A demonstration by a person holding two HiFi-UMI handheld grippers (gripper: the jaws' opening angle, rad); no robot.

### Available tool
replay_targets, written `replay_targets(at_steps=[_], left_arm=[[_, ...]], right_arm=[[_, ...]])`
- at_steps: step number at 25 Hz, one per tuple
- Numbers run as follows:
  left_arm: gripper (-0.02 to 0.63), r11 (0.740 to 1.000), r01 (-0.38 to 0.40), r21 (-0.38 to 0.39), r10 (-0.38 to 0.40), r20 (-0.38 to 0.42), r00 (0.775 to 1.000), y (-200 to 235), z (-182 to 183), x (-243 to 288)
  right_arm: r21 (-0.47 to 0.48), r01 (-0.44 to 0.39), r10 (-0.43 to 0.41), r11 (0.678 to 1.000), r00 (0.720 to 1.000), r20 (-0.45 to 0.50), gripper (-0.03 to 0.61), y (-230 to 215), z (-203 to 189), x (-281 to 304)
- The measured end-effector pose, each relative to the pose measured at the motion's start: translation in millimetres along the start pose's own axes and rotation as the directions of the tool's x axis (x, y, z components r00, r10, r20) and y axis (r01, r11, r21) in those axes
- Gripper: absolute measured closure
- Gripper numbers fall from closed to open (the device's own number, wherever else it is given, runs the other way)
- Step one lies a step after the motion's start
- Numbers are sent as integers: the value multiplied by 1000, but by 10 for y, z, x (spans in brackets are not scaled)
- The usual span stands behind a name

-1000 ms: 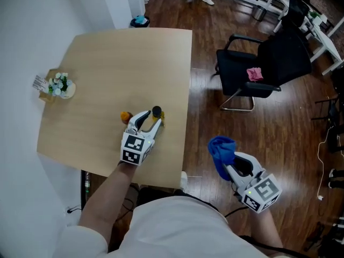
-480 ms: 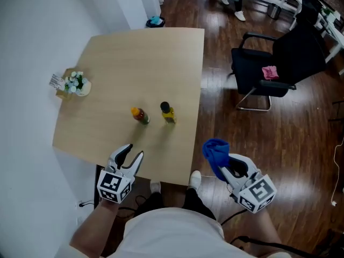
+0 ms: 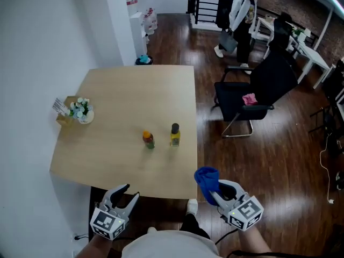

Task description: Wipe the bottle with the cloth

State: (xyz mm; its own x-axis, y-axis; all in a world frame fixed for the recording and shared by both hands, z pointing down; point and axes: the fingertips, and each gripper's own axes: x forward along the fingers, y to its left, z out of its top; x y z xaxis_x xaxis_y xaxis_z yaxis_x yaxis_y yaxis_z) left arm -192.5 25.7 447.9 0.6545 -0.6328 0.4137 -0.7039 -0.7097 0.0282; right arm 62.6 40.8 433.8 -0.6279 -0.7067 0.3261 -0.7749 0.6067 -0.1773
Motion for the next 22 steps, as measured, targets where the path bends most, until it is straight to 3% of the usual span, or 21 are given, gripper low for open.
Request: replay_targets(at_steps=[10, 15, 22], left_arm=[[453, 992, 126, -4, -124, 144, 982, 88, -246, -1350], [453, 992, 126, -11, -122, 187, 975, 150, -151, -1691], [457, 988, 153, -18, -146, 214, 966, 11, -109, -1799]], right_arm=[[-14, 72, -72, 997, 997, 10, 488, 1597, -116, -139], [-36, 79, -79, 996, 997, 10, 488, 1942, 5, -247], [-69, 100, -98, 993, 995, 30, 488, 2097, 168, -497]])
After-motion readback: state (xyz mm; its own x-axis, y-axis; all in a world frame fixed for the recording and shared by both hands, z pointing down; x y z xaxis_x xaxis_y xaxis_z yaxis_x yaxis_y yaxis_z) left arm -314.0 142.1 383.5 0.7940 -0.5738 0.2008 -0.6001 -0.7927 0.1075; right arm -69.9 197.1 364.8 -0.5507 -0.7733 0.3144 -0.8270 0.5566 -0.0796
